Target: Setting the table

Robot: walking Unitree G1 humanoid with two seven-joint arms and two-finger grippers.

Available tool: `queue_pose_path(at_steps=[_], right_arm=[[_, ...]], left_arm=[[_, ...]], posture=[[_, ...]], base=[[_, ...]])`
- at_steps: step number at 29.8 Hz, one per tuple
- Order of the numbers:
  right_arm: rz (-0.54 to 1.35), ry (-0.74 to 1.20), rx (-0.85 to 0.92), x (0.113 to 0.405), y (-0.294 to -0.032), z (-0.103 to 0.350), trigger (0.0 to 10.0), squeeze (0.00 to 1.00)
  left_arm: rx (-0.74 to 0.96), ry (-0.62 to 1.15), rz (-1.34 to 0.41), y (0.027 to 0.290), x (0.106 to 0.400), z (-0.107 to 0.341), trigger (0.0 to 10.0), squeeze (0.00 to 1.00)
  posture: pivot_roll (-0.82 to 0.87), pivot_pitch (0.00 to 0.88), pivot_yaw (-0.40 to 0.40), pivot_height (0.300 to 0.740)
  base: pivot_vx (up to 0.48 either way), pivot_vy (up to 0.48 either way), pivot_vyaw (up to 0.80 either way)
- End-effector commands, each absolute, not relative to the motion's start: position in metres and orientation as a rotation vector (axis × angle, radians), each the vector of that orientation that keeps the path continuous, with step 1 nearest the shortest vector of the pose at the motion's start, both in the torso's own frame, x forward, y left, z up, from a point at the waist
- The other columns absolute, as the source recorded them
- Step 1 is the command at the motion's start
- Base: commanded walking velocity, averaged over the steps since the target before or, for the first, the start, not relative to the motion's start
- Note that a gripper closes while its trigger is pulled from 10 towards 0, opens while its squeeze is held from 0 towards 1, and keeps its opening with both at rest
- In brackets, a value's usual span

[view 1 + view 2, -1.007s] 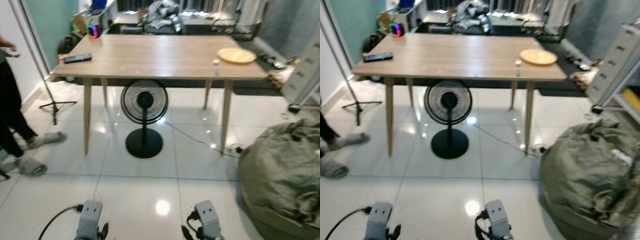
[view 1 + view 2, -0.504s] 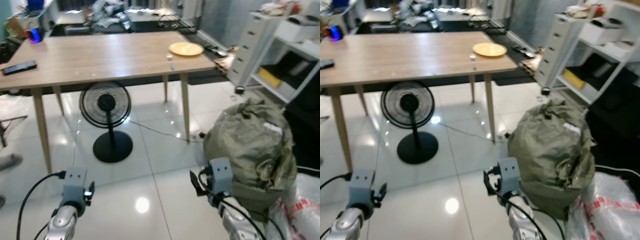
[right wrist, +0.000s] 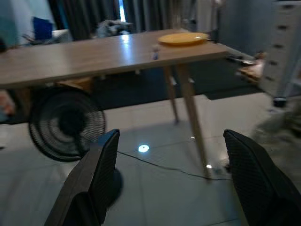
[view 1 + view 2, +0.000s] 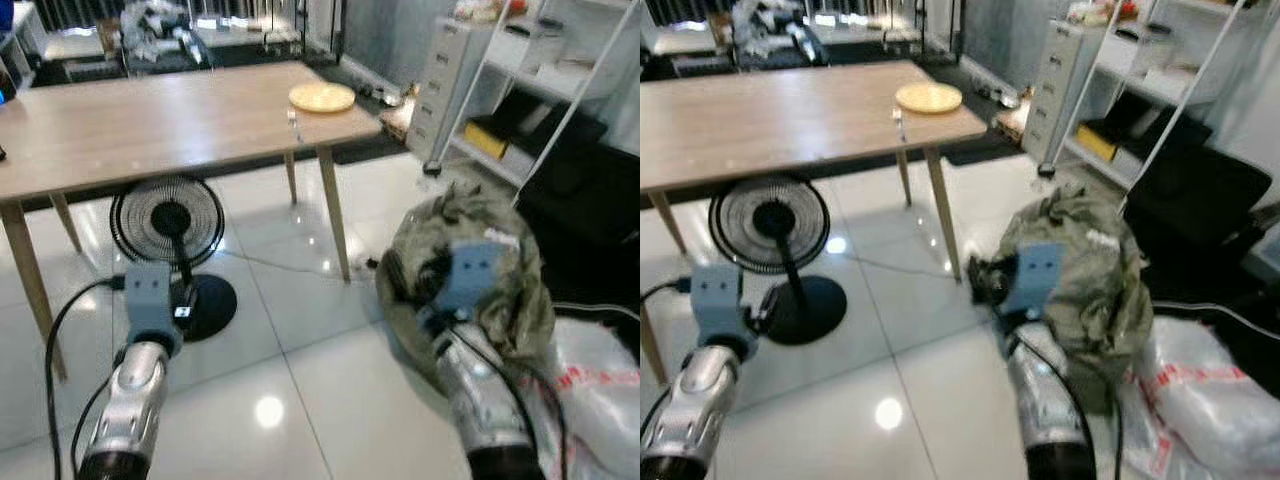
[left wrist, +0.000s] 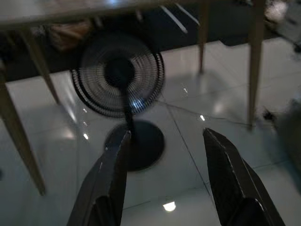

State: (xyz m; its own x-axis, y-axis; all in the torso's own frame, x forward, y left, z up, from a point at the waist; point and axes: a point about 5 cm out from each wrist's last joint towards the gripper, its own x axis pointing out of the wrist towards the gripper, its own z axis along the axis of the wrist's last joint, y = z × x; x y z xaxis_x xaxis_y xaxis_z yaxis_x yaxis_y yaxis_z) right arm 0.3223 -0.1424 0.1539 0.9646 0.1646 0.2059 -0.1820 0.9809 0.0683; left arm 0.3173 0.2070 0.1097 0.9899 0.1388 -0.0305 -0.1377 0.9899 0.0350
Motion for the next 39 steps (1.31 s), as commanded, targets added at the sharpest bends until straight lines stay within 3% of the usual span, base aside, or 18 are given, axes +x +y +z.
queue_pose_path(at_steps=[1,13,30,39], right_arm=[[0.166,-0.214,0.092,0.321,-0.144,0.162,10.0,0.00],[0.117,-0.184,0.068,0.321,-0.148,0.165,10.0,0.00],[0.063,-0.147,0.071,0.319,-0.157,0.164,10.0,0.00],[0.070,-0.158,0.063,0.320,-0.155,0.169,10.0,0.00]], left_arm=[[0.032,0.010,0.114,0.199,0.320,0.120,10.0,0.00],[0.036,0.004,0.105,0.195,0.319,0.130,10.0,0.00],[0.052,-0.001,0.082,0.190,0.317,0.140,10.0,0.00],[0.060,-0.007,0.077,0.189,0.318,0.143,10.0,0.00]], posture=[[-0.03,0.000,0.076,0.740],[-0.03,0.000,0.077,0.740],[-0.03,0.000,0.082,0.740],[-0.03,0.000,0.082,0.740]], base=[[0.480,0.000,0.00],[0.480,0.000,0.00],[0.480,0.000,-0.78],[0.480,0.000,-0.09]])
